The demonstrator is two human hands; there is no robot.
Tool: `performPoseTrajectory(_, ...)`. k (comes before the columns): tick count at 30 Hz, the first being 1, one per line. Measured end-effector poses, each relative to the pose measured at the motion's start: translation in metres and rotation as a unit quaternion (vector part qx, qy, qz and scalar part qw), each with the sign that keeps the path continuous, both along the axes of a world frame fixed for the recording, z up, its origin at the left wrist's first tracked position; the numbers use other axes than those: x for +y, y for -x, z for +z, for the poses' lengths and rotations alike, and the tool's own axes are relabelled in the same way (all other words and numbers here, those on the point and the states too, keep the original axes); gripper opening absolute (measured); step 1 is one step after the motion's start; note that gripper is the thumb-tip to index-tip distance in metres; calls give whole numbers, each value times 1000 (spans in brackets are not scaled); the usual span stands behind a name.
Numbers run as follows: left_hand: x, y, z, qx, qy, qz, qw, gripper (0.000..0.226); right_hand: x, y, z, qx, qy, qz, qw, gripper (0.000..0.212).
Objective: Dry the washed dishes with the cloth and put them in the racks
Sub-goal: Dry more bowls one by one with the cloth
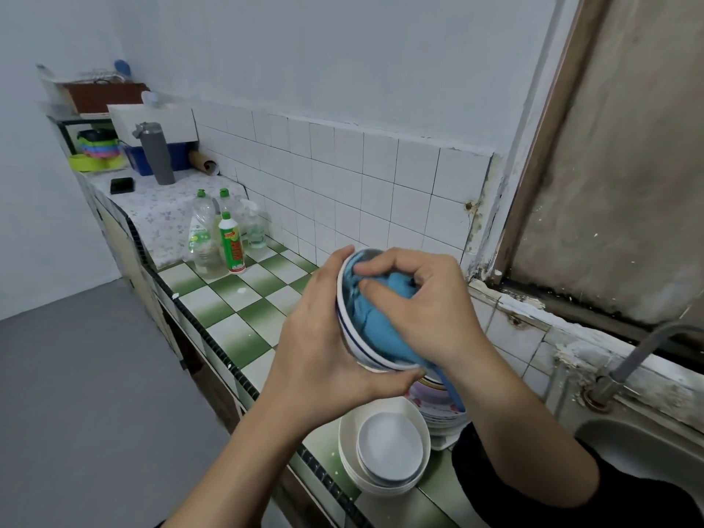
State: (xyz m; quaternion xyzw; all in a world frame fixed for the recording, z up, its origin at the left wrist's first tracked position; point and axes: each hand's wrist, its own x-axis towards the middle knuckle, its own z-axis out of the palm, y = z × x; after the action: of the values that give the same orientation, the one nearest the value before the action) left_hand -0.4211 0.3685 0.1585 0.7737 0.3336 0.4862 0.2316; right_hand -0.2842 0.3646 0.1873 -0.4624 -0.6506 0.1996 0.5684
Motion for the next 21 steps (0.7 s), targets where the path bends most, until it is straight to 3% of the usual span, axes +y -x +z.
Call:
performPoseTrajectory(5, 3, 16, 10, -23, 57, -23, 998, 115, -7, -19, 24, -175, 79, 227, 955, 29)
performPoseTrajectory(9, 1, 15, 16, -77, 125, -83, 986, 106, 1, -35, 51, -305, 129, 309, 892, 20)
performPoseTrajectory(12, 5, 19, 20, -99, 172, -149, 969, 103, 8, -39, 61, -374, 118, 320, 863, 26)
performPoseTrajectory(16, 6, 20, 24, -118, 236, -240, 934, 91, 17, -37, 63, -413, 47, 293, 861, 25)
performPoseTrajectory(21, 10, 24, 29, -123, 272, -250, 921, 81, 20, -31, 58, -360, -30, 278, 890, 22)
